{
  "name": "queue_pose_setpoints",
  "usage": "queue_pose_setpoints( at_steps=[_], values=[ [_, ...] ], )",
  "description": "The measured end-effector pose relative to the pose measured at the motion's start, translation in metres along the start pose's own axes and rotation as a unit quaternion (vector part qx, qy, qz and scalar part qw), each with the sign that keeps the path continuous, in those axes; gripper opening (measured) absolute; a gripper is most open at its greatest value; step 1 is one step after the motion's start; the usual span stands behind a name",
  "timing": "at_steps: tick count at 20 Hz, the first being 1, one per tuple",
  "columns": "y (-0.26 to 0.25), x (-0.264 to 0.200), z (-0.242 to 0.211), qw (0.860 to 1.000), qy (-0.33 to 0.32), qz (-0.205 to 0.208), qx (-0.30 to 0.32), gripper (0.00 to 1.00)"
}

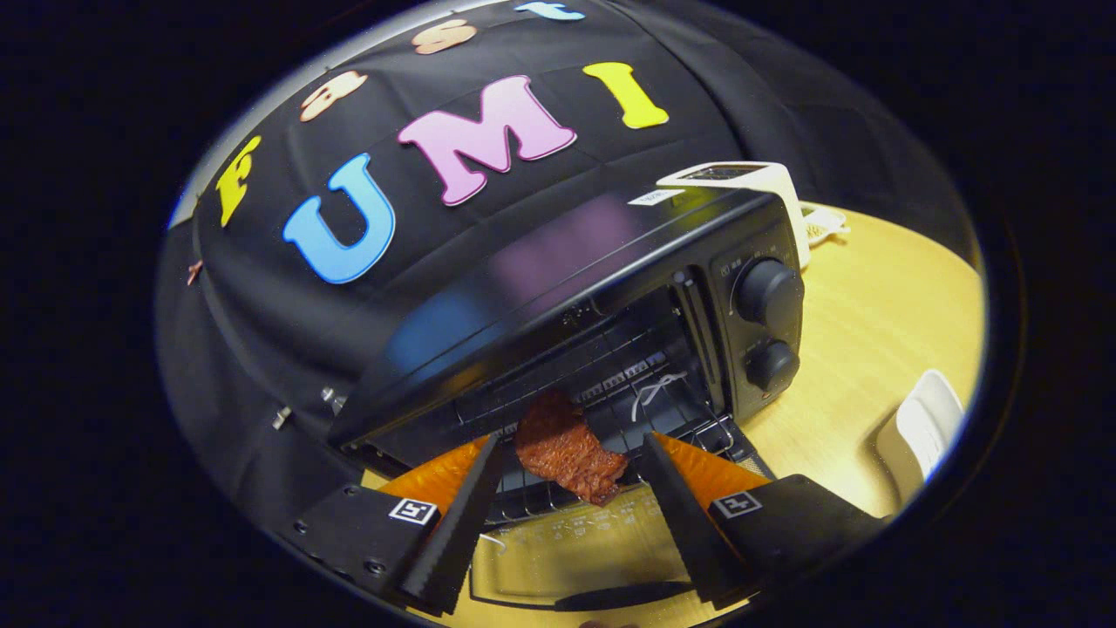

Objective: Open the toaster oven, put the food inside, and close the toaster oven door.

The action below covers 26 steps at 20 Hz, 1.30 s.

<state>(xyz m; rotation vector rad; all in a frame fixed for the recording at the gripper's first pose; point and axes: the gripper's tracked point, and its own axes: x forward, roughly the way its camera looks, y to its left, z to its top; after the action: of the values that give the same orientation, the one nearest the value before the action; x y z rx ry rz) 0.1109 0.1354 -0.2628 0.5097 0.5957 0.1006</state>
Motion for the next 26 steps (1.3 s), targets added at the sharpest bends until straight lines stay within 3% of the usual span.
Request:
queue_pose_setpoints(
  at_steps=[4, 12, 17, 22, 26],
  values=[
    [0.005, -0.03, -0.009, 0.998, 0.017, 0.004, -0.058, 0.98],
    [-0.012, -0.099, -0.03, 0.981, 0.06, -0.032, -0.182, 0.99],
    [-0.009, -0.116, -0.076, 0.969, 0.116, -0.025, -0.215, 0.99],
    [-0.027, -0.117, -0.115, 0.955, 0.165, -0.045, -0.244, 0.99],
    [-0.039, -0.105, -0.139, 0.95, 0.183, -0.07, -0.241, 0.99]
  ],
)
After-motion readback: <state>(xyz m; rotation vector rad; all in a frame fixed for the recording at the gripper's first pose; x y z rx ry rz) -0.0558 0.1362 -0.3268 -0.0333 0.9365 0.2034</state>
